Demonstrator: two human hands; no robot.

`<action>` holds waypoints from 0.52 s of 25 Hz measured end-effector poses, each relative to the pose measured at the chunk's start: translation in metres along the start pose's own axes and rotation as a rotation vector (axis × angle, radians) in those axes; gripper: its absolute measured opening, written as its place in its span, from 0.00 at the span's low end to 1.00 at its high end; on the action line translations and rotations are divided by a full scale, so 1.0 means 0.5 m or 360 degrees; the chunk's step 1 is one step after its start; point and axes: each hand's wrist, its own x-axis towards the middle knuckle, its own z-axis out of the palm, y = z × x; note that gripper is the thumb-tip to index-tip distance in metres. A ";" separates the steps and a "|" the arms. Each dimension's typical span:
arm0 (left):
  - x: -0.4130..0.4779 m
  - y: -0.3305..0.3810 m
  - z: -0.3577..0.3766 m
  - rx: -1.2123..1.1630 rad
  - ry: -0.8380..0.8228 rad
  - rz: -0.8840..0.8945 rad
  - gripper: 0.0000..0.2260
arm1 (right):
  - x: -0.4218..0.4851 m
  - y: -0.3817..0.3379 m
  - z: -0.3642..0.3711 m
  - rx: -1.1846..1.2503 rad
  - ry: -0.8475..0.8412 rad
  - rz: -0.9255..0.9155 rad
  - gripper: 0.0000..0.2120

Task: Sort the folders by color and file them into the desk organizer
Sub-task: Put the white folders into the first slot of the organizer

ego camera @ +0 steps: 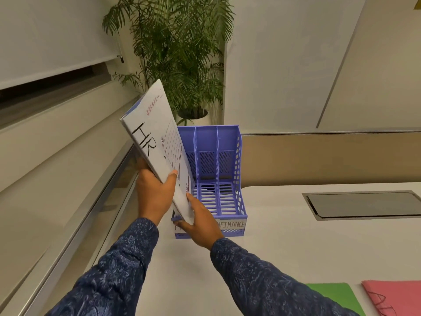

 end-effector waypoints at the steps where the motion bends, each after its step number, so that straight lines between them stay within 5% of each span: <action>1: 0.013 -0.010 0.006 0.0078 -0.0027 -0.0009 0.21 | 0.011 0.004 0.003 -0.0026 0.0021 0.0007 0.41; 6: 0.041 -0.045 0.039 0.0555 0.0066 0.0148 0.27 | 0.047 0.028 0.018 -0.0185 0.0129 0.0087 0.44; 13: 0.054 -0.066 0.047 0.0718 0.0112 0.0479 0.32 | 0.060 0.050 0.032 -0.0276 0.0165 0.0139 0.44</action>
